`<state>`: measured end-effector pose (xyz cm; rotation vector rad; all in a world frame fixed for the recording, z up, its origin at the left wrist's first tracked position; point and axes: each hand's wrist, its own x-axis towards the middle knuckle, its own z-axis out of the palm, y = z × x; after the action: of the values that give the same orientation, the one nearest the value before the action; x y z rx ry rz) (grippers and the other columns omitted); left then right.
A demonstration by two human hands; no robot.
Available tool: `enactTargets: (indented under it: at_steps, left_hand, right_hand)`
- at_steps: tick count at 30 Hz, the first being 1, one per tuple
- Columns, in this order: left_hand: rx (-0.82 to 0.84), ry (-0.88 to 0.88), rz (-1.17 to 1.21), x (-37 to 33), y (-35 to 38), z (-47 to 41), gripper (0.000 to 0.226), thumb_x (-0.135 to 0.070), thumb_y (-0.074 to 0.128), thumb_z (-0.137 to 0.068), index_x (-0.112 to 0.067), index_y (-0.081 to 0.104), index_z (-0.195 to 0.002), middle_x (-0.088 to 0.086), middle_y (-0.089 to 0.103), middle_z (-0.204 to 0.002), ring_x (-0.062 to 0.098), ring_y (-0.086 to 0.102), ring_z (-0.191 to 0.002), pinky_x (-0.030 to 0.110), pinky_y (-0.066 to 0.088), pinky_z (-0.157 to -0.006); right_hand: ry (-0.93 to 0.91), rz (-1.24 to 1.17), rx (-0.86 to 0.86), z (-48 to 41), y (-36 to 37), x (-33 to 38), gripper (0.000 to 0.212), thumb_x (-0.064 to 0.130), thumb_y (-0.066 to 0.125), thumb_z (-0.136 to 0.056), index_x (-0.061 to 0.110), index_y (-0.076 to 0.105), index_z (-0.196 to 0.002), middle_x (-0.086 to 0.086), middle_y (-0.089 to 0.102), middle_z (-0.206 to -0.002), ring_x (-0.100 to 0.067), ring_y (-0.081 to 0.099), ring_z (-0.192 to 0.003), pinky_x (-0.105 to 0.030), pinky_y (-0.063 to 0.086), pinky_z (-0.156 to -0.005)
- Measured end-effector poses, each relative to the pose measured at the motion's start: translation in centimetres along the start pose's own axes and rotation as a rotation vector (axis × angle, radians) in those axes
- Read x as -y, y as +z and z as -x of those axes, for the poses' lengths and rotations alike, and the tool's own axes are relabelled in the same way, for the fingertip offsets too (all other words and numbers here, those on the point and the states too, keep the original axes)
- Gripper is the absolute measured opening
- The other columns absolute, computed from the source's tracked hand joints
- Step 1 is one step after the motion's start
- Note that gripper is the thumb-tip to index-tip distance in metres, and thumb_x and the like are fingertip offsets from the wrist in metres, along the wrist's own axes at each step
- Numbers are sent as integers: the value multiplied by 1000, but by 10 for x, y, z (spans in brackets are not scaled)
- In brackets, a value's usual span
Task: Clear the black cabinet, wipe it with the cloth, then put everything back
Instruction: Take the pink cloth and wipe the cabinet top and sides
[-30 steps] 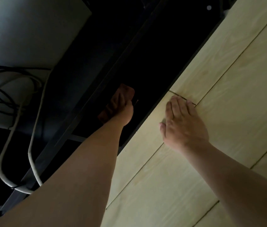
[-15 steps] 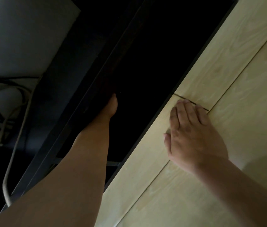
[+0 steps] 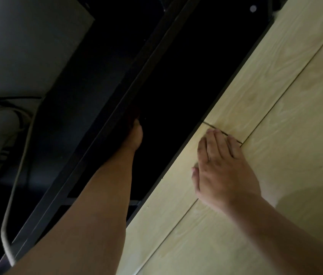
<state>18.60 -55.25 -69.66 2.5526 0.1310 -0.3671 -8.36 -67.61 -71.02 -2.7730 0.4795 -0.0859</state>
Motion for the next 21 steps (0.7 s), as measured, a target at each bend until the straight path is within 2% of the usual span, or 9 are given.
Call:
enactTargets:
  at_steps: [2, 5, 9, 15, 19, 21]
  left_hand:
    - [-36, 58, -50, -12, 6, 34, 72, -64, 29, -98, -24, 26, -159, 10, 25, -164, 32, 24, -150, 46, 14, -124]
    - [-65, 51, -303, -10, 16, 66, 60, -58, 24, -102, -44, 7, -158, 1, 1, -169, 32, 0, -154, 55, 0, -123]
    - [59, 7, -387, -6, 30, 105, 57, -59, 12, -100, -52, -9, -153, -1, -19, -167, 35, -21, -152, 66, -10, -116]
    - [125, -46, -427, -13, 49, 156, 59, -62, 9, -101, -48, -13, -154, 5, -25, -165, 36, -26, -150, 66, -11, -116]
    - [114, -38, -449, -12, 55, 161, 61, -64, 9, -99, -50, -16, -153, 9, -24, -165, 41, -22, -150, 68, -9, -115]
    - [91, -49, -450, -14, 56, 160, 58, -63, 10, -101, -53, -16, -151, 8, -22, -166, 42, -20, -150, 68, -8, -116]
  right_hand:
    - [4, 9, -3, 0, -1, 0, 78, 42, 29, -91, -11, 36, -147, -32, 34, -153, -43, 29, -145, -56, 20, -120]
    - [-3, 34, 13, -1, -1, 1, 79, 43, 25, -90, -9, 34, -149, -30, 32, -156, -42, 27, -146, -55, 19, -120]
    - [3, 44, 48, 1, -4, -1, 80, 45, 22, -91, -7, 32, -151, -28, 29, -158, -40, 24, -147, -53, 17, -122]
    - [-11, -22, 138, -1, -17, -2, 75, 44, 28, -99, 2, 7, -159, -17, 4, -168, -31, 1, -155, -45, 3, -126]
    - [-22, -45, 186, -8, -36, -24, 72, 33, 39, -100, 7, 10, -159, -15, 4, -168, -28, 3, -156, -41, 10, -126]
    - [25, 67, 171, -10, -44, -50, 71, 42, 34, -102, 10, 8, -160, -16, 1, -168, -32, 3, -155, -45, 14, -124]
